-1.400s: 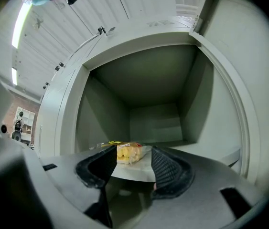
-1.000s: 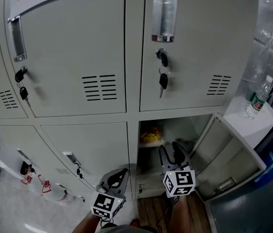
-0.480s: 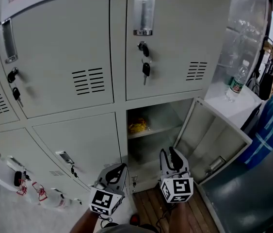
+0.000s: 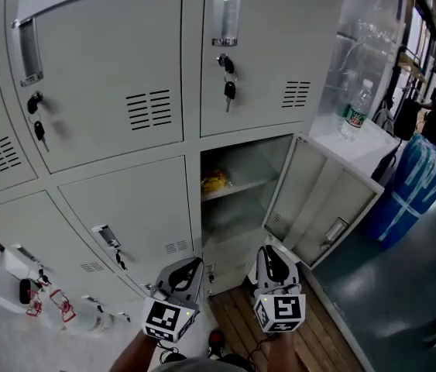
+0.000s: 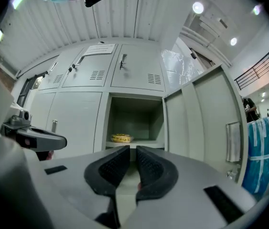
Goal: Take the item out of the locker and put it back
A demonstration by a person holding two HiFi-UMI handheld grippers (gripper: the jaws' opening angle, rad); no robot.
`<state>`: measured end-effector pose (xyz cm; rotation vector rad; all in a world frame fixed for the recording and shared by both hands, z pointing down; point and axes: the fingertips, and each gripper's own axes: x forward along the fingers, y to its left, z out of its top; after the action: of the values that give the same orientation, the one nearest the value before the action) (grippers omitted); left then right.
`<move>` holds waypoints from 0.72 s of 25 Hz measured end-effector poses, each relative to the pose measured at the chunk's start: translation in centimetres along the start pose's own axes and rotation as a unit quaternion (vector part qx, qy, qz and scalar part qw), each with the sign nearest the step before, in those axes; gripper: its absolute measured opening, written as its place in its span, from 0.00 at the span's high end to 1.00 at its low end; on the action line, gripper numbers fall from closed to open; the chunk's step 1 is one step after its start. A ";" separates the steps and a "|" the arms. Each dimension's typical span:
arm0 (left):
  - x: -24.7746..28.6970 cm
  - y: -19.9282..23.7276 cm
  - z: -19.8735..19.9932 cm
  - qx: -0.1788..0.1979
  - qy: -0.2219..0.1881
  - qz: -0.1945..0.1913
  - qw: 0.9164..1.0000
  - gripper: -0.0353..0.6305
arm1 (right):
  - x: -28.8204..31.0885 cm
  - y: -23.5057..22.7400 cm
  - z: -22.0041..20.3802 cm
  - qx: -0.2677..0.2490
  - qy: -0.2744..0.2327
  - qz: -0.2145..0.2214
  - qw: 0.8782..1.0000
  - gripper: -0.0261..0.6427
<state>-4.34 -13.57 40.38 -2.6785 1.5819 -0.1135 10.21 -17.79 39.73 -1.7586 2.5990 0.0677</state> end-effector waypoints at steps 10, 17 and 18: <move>-4.8 -1.8 -0.8 -0.004 0.005 -0.027 1.000 0.91 | -6.4 3.9 -2.6 0.008 0.023 -0.027 0.999 0.92; -7.6 -2.5 -1.8 -0.002 0.006 -0.041 0.999 0.91 | -9.9 6.2 -3.5 0.016 0.026 -0.041 0.999 0.93; -8.0 -2.6 -1.9 -0.002 0.007 -0.043 0.999 0.91 | -10.3 6.5 -3.6 0.015 0.026 -0.043 0.999 0.93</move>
<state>-6.01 -5.31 42.06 -2.7544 1.4729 -0.1302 8.11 -5.99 43.81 -1.8840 2.5417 -0.0184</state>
